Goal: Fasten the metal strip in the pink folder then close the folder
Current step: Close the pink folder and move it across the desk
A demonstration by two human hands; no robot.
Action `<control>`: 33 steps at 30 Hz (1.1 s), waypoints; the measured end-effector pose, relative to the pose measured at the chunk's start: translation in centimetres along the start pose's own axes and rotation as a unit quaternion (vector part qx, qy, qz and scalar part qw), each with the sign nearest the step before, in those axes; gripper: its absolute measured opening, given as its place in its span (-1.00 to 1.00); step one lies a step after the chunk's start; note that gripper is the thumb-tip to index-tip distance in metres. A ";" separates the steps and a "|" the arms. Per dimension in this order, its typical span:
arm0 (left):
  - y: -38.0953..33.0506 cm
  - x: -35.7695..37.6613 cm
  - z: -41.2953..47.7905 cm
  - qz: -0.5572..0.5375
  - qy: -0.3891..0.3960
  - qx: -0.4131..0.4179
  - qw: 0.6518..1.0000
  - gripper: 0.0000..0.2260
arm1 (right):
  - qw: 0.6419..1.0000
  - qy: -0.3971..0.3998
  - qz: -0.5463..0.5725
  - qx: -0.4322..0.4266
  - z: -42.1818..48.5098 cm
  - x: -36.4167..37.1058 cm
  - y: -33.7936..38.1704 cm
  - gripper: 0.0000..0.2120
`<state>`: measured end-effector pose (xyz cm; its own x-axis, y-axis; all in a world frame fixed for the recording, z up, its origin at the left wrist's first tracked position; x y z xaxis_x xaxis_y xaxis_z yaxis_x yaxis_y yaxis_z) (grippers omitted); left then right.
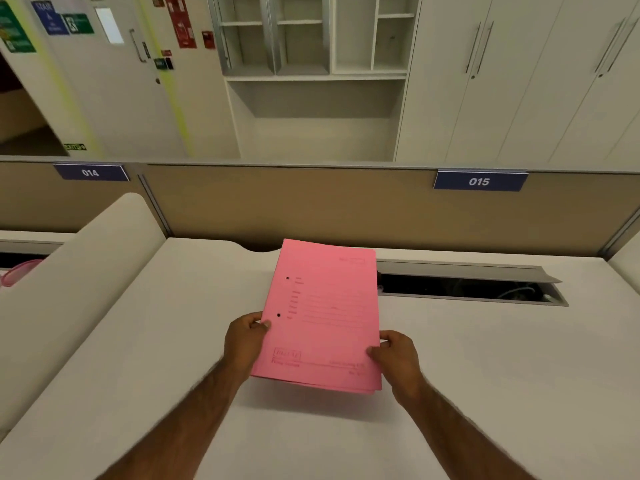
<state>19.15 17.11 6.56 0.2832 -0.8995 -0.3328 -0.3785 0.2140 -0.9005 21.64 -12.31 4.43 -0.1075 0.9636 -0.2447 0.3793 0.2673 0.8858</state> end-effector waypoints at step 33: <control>2.6 2.3 13.3 0.226 -0.058 0.012 0.972 -0.74 | 0.976 -0.010 -0.212 -0.051 13.5 5.4 1.8 -0.64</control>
<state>30.56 20.72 -0.28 0.1909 -0.6635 -0.7234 -0.4666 0.5870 -0.6616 34.15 -6.62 -0.66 -0.2161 0.7660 -0.6054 0.2105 0.6420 0.7372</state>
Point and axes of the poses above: each hand's wrist, its own z-axis towards the middle knuckle, its own x-axis out of the palm, y = z × x, the point moved 4 cm from there along z, towards the middle knuckle, and after that the axes turned 5 degrees about y, right-handed, at the moved point
